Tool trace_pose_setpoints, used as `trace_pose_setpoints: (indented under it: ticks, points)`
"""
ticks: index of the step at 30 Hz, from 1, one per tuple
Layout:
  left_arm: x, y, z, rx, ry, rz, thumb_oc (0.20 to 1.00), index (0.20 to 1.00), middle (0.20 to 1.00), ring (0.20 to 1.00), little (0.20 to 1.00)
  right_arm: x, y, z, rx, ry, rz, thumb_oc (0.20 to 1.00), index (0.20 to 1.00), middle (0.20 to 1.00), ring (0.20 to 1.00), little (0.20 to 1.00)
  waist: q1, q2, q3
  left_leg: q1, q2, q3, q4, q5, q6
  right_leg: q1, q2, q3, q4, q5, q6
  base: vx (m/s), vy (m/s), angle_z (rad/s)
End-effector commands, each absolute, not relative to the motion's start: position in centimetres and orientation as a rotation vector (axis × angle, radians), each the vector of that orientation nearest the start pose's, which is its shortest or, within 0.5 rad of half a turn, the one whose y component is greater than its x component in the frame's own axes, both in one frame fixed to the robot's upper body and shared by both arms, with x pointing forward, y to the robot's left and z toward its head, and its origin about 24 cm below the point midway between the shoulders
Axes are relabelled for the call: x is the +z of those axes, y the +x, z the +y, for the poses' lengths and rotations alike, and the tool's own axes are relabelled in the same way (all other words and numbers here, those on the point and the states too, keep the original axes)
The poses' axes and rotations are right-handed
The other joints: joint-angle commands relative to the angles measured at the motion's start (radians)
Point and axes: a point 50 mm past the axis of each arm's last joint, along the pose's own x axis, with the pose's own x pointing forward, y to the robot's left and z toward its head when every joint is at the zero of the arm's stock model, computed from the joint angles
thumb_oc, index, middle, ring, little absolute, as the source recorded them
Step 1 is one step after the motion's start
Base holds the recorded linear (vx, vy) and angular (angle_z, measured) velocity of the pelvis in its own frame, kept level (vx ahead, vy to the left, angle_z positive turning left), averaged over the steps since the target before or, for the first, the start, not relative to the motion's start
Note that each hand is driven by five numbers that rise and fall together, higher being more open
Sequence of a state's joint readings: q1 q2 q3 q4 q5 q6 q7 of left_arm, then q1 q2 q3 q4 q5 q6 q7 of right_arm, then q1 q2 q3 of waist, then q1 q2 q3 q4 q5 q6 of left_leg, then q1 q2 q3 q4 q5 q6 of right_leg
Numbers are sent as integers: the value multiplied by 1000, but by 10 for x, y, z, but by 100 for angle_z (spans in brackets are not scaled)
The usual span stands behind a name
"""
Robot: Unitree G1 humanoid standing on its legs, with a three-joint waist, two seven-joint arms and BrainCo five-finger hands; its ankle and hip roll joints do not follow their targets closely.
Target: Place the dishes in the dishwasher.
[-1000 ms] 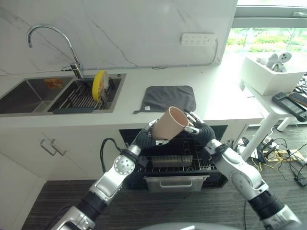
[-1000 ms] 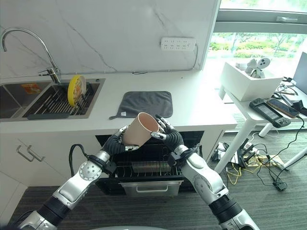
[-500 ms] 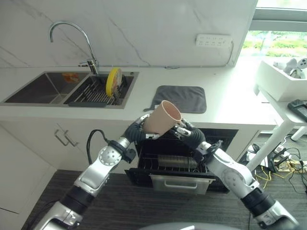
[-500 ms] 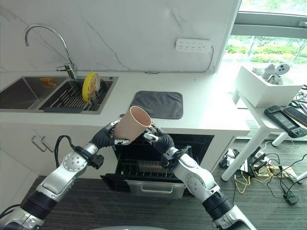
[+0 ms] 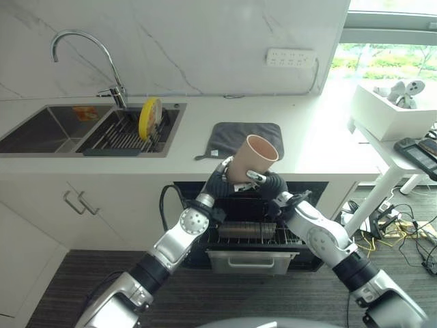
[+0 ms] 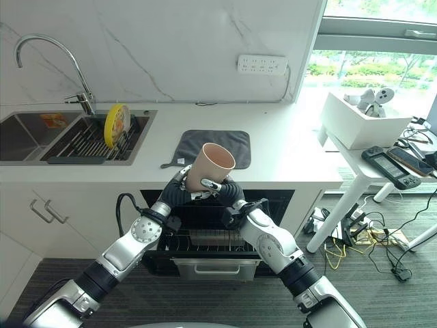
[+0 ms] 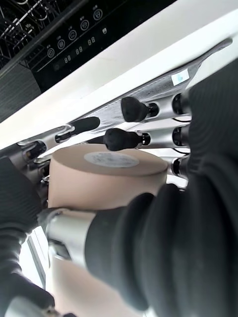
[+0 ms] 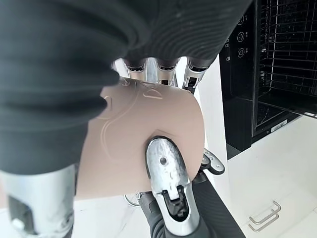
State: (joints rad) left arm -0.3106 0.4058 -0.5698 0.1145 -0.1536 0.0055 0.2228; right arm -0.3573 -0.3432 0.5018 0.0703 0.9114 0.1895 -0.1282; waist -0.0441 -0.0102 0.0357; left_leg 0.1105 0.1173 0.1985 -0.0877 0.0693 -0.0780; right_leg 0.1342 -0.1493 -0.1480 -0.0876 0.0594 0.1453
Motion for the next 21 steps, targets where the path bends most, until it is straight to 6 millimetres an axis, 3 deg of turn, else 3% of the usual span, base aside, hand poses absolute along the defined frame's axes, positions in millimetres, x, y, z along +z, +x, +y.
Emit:
trace_pose_setpoints:
  ticks: [1, 15, 21]
  points:
    - [98, 296, 69, -461, 434, -267, 200, 200, 200, 200, 200, 119, 292, -36, 618, 394, 52, 1000, 1000, 1000, 1000, 1000, 14, -14, 5, 51, 29, -29, 0, -99, -5, 15, -43, -28, 0, -34, 40, 0, 0, 0]
    - [93, 295, 83, -381, 517, -235, 200, 200, 200, 200, 200, 112, 302, -59, 389, 169, 6, 1000, 1000, 1000, 1000, 1000, 10, -8, 14, 56, 27, -21, 0, -102, -3, 16, -43, -19, 0, -34, 42, 0, 0, 0]
    - [92, 296, 86, -365, 528, -227, 200, 200, 200, 200, 200, 114, 303, -59, 368, 157, 3, 1000, 1000, 1000, 1000, 1000, 14, -5, 20, 56, 27, -24, 0, -102, -3, 18, -43, -24, 0, -34, 41, 0, 0, 0]
